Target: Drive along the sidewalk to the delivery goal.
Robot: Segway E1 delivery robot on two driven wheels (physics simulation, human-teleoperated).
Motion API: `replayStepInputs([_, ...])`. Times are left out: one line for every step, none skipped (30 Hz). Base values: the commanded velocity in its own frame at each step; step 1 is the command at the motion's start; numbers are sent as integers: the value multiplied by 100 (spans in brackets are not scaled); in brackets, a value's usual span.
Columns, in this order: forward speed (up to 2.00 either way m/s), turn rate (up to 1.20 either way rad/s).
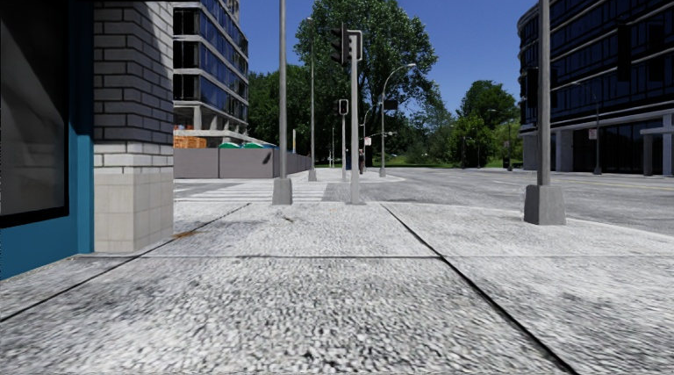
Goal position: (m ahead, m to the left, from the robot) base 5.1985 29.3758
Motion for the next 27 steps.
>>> replayStepInputs([200,0])
replayStepInputs([200,0])
replayStepInputs([200,0])
replayStepInputs([200,0])
replayStepInputs([200,0])
replayStepInputs([200,0])
replayStepInputs([200,9])
replayStepInputs([200,9])
replayStepInputs([200,14])
replayStepInputs([200,16])
replayStepInputs([200,16])
replayStepInputs([200,16])
replayStepInputs([200,17])
replayStepInputs([200,21])
replayStepInputs([200,23])
replayStepInputs([200,23])
replayStepInputs([200,23])
replayStepInputs([200,26])
replayStepInputs([200,26])
replayStepInputs([200,30])
replayStepInputs([196,35])
replayStepInputs([191,38])
replayStepInputs([191,38])
replayStepInputs([185,39])
replayStepInputs([180,40])
replayStepInputs([174,40])
replayStepInputs([174,40])
